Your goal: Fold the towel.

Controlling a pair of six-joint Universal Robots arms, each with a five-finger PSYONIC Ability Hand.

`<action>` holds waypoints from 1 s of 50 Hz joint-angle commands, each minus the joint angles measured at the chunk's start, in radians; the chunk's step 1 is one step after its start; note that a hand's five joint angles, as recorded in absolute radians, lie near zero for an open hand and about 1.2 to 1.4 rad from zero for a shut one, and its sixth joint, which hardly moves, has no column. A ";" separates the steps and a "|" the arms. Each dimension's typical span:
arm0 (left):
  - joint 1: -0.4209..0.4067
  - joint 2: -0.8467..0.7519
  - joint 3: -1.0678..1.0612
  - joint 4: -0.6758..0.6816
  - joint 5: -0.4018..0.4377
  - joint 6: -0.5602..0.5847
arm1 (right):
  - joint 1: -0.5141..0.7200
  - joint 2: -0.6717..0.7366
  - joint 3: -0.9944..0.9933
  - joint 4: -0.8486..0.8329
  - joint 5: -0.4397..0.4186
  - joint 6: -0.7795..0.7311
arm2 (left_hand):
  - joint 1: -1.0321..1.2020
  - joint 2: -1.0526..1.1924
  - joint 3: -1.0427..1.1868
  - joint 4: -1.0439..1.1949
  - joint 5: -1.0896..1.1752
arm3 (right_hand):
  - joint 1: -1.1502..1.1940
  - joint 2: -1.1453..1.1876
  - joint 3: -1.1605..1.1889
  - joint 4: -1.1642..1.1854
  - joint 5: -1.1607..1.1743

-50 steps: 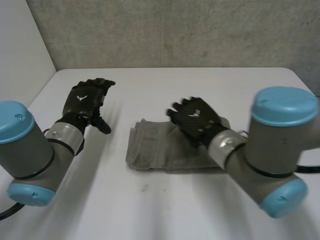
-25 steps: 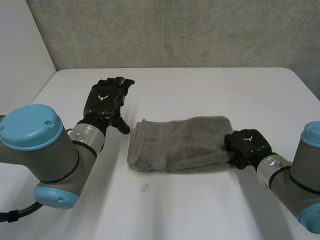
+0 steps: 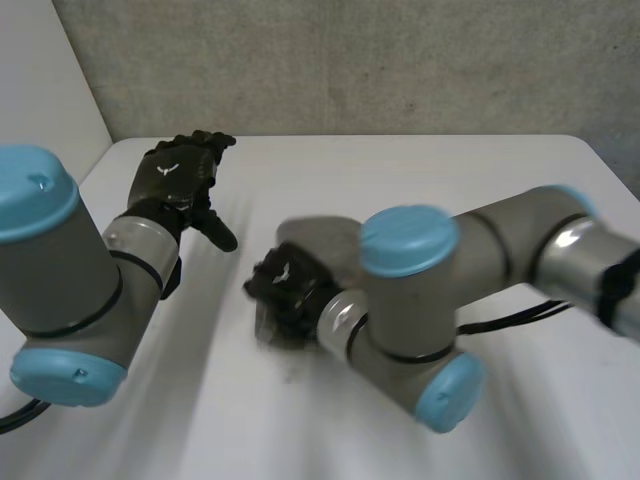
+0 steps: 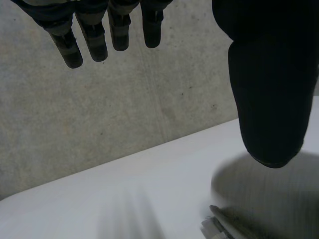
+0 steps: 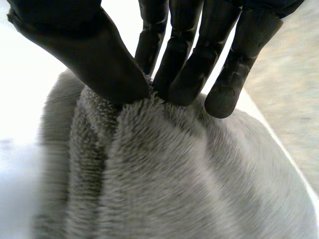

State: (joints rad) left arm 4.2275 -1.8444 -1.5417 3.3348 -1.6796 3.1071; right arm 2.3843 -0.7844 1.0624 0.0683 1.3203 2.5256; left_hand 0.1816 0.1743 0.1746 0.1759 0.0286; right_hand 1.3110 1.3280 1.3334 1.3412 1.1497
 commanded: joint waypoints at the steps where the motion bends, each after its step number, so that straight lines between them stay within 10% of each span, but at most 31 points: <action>1: 0.005 0.001 0.145 -0.197 -0.018 -0.002 | 0.021 0.074 -0.085 0.091 0.027 -0.010 | 0.003 0.010 0.010 0.008 -0.019 | -0.548 -0.565 -0.570 -0.578 -0.561; 4: 0.005 -0.012 0.219 -0.274 -0.022 -0.011 | 0.009 0.007 -0.062 0.073 0.045 0.074 | 0.003 0.010 0.010 0.008 -0.019 | -1.115 -1.132 -1.138 -1.146 -1.129; 18: -0.040 -0.139 0.305 -0.285 -0.014 -0.107 | -0.203 -0.323 0.278 -0.073 0.080 0.528 | 0.008 0.016 0.015 0.014 -0.013 | -1.137 -1.153 -1.159 -1.167 -1.150; 50: -0.126 -0.426 0.235 -0.224 -0.020 -0.022 | -0.241 0.045 -0.022 0.128 0.100 0.561 | 0.023 0.030 0.030 0.029 0.002 | -1.137 -1.153 -1.159 -1.167 -1.150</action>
State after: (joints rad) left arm 4.0973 -2.2760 -1.2581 3.1073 -1.7020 3.0398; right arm 2.1322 -0.8012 1.0945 0.1767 1.4067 3.1254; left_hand 0.1847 0.1833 0.1822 0.1813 0.0286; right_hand 0.2324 0.2493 0.2496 0.2597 0.0566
